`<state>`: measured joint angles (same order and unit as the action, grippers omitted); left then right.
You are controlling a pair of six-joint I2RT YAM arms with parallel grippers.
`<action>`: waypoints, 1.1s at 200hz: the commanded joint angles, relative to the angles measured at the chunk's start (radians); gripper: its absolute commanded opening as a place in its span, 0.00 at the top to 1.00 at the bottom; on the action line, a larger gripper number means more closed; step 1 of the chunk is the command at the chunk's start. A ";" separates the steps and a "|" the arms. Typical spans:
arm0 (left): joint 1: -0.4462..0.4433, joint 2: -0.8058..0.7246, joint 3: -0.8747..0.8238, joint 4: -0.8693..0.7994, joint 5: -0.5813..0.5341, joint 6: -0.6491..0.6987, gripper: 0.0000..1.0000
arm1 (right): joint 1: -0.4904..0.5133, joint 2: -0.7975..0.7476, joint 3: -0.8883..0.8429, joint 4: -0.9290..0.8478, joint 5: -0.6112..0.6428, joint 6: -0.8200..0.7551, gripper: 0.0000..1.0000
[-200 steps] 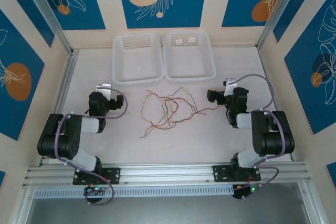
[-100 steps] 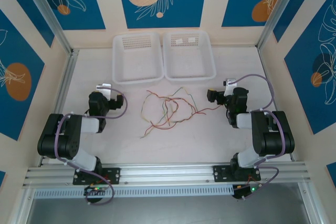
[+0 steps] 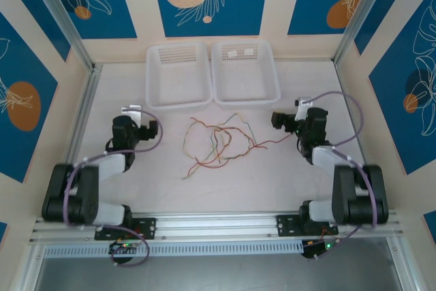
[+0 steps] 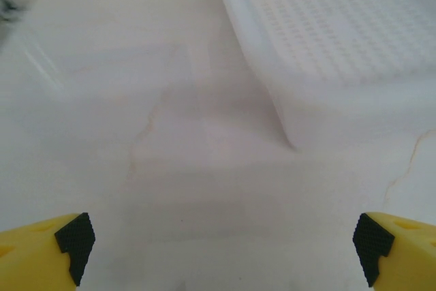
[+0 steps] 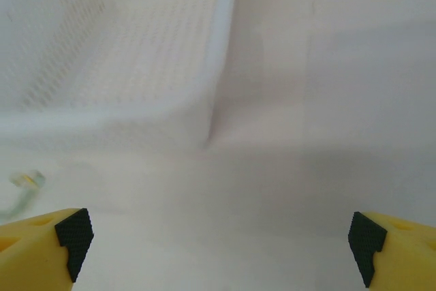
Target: Untangle the cables
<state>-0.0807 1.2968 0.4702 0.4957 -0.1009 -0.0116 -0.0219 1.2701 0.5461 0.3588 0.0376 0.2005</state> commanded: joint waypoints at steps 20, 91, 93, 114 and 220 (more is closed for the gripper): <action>-0.094 -0.317 0.290 -0.503 0.015 -0.254 0.20 | 0.000 -0.276 0.236 -0.489 -0.227 0.318 0.17; -0.461 -0.061 0.563 -0.962 0.197 -0.209 0.35 | 0.402 -0.045 0.510 -0.971 -0.055 0.172 0.27; -0.469 -0.052 0.567 -0.965 0.196 -0.208 0.35 | 0.394 -0.034 0.509 -0.976 -0.054 0.178 0.27; -0.526 0.060 0.593 -0.945 0.213 -0.195 0.31 | 0.331 0.068 0.512 -1.003 -0.111 0.207 0.30; -0.581 0.452 0.658 -0.688 0.316 -0.225 0.52 | 0.401 0.204 0.546 -0.913 0.102 0.257 0.21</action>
<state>-0.6453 1.7039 1.0813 -0.2367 0.1677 -0.2356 0.3733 1.5028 1.0584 -0.5797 0.0792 0.4217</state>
